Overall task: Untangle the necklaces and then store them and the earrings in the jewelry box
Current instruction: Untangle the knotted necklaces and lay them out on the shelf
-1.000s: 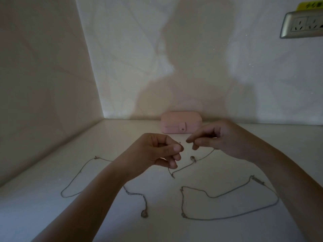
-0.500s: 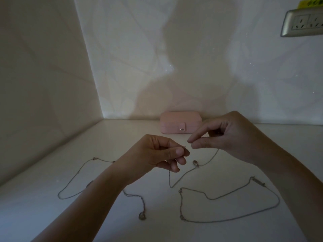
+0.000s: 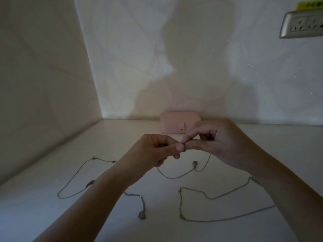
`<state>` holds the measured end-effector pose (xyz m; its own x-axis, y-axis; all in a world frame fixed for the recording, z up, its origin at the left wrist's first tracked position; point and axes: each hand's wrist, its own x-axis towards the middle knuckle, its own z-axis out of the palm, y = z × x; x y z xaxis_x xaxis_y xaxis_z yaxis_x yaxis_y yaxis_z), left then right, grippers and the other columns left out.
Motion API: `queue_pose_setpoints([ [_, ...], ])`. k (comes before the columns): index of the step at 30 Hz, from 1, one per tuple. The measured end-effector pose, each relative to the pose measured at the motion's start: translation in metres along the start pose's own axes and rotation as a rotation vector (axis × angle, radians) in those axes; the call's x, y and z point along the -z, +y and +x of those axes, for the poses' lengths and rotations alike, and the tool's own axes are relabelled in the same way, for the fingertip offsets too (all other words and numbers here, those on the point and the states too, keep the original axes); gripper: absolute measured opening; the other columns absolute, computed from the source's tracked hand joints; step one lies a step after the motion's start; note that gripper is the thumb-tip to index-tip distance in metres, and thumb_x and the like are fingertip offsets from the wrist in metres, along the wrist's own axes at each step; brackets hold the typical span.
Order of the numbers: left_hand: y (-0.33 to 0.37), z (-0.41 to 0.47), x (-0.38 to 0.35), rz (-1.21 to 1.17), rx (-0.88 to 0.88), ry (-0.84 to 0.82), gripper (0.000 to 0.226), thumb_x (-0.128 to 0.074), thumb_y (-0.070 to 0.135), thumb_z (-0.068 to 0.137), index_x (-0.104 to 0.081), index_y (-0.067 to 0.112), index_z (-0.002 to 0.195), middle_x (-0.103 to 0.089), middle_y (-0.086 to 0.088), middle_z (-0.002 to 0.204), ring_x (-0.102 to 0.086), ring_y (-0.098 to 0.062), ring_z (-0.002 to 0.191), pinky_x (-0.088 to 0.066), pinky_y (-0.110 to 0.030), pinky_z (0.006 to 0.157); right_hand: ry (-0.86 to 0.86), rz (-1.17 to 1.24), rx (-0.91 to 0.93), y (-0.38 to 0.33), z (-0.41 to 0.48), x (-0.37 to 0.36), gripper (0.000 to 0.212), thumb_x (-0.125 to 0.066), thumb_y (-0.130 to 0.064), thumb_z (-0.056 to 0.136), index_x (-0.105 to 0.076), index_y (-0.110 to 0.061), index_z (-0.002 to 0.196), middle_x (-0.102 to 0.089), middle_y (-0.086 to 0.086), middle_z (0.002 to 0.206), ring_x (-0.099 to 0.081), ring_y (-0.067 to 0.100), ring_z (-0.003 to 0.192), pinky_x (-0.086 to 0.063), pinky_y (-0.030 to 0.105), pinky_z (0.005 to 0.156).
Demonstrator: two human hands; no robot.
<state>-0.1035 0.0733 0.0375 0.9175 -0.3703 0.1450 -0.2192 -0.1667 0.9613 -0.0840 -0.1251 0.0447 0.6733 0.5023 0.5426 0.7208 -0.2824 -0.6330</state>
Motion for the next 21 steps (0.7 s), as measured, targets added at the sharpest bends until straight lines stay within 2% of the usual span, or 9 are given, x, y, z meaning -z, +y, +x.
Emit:
queue_pose_setpoints([
  [3, -0.0016, 0.0015, -0.0006, -0.002, -0.02, 0.051, 0.022, -0.071, 0.039, 0.062, -0.073, 0.018, 0.068, -0.06, 0.007, 0.057, -0.025, -0.007, 0.046, -0.023, -0.017, 0.045, 0.03, 0.011, 0.001, -0.0014, -0.0006, 0.0009, 0.011, -0.074, -0.035, 0.07, -0.077, -0.029, 0.079, -0.067, -0.004, 0.069, -0.032, 0.006, 0.049, -0.028, 0.021, 0.049],
  [5, -0.0017, 0.0017, -0.0012, 0.007, -0.03, 0.076, 0.028, -0.072, 0.04, 0.062, -0.074, 0.014, 0.074, -0.064, 0.004, 0.064, -0.026, -0.008, 0.047, -0.023, -0.017, 0.046, 0.054, 0.001, 0.006, -0.0018, -0.0015, 0.0017, 0.012, -0.073, -0.034, 0.07, -0.077, -0.027, 0.079, -0.063, -0.011, 0.064, -0.031, 0.006, 0.048, -0.026, 0.017, 0.049],
  [8, -0.0008, 0.0013, -0.0021, 0.01, -0.012, 0.095, 0.022, -0.071, 0.036, 0.065, -0.075, 0.016, 0.075, -0.066, 0.005, 0.065, -0.027, -0.008, 0.047, -0.024, -0.016, 0.046, 0.064, -0.084, -0.002, -0.0023, -0.0014, 0.0004, 0.009, -0.073, -0.033, 0.072, -0.076, -0.028, 0.079, -0.056, -0.015, 0.059, -0.033, 0.007, 0.048, -0.026, 0.015, 0.049],
  [10, -0.0004, 0.0007, -0.0028, 0.018, 0.002, 0.104, 0.017, -0.069, 0.034, 0.068, -0.074, 0.018, 0.073, -0.065, 0.007, 0.062, -0.027, -0.008, 0.047, -0.024, -0.017, 0.047, 0.049, -0.137, -0.011, -0.0012, -0.0009, -0.0004, 0.005, -0.075, -0.028, 0.076, -0.074, -0.032, 0.079, -0.056, -0.009, 0.06, -0.033, 0.01, 0.048, -0.027, 0.019, 0.048],
  [12, -0.0011, 0.0006, -0.0033, 0.044, 0.005, 0.121, 0.014, -0.069, 0.031, 0.074, -0.075, 0.018, 0.075, -0.065, 0.008, 0.06, -0.028, -0.007, 0.047, -0.025, -0.017, 0.047, 0.027, -0.187, -0.025, 0.0013, 0.0003, -0.002, 0.01, -0.074, -0.026, 0.08, -0.071, -0.035, 0.078, -0.055, 0.003, 0.06, -0.034, 0.017, 0.049, -0.027, 0.026, 0.049],
  [13, -0.0021, 0.0011, -0.004, 0.077, 0.0, 0.144, 0.013, -0.07, 0.029, 0.076, -0.076, 0.017, 0.078, -0.068, 0.007, 0.062, -0.03, -0.006, 0.047, -0.027, -0.016, 0.047, 0.019, -0.208, -0.035, 0.0023, 0.0011, -0.0031, 0.012, -0.073, -0.025, 0.082, -0.07, -0.036, 0.078, -0.055, 0.01, 0.061, -0.035, 0.022, 0.05, -0.027, 0.027, 0.049],
  [15, -0.0042, 0.0015, -0.0065, 0.147, -0.017, 0.209, 0.012, -0.073, 0.027, 0.078, -0.077, 0.016, 0.082, -0.072, 0.005, 0.069, -0.037, -0.001, 0.044, -0.031, -0.012, 0.047, 0.02, -0.234, -0.046, 0.0036, 0.0019, -0.0052, 0.016, -0.071, -0.024, 0.084, -0.066, -0.038, 0.077, -0.055, 0.017, 0.061, -0.035, 0.022, 0.049, -0.027, 0.025, 0.049],
  [18, -0.0055, 0.0016, -0.009, 0.185, -0.062, 0.294, 0.01, -0.074, 0.02, 0.08, -0.076, 0.01, 0.081, -0.069, 0.008, 0.062, -0.047, 0.005, 0.04, -0.033, -0.004, 0.046, 0.044, -0.212, -0.071, 0.0043, 0.0017, -0.0069, 0.016, -0.071, -0.024, 0.083, -0.066, -0.038, 0.075, -0.045, 0.003, 0.049, -0.03, 0.009, 0.046, -0.025, 0.02, 0.047],
  [21, -0.0048, 0.0017, -0.0082, 0.172, -0.042, 0.293, 0.01, -0.071, 0.022, 0.083, -0.076, 0.014, 0.081, -0.071, 0.008, 0.065, -0.04, 0.0, 0.043, -0.032, -0.01, 0.047, 0.074, -0.128, -0.11, 0.0027, 0.0017, -0.0048, 0.011, -0.073, -0.022, 0.082, -0.073, -0.033, 0.078, -0.035, -0.01, 0.046, -0.027, 0.007, 0.046, -0.022, 0.016, 0.046],
])
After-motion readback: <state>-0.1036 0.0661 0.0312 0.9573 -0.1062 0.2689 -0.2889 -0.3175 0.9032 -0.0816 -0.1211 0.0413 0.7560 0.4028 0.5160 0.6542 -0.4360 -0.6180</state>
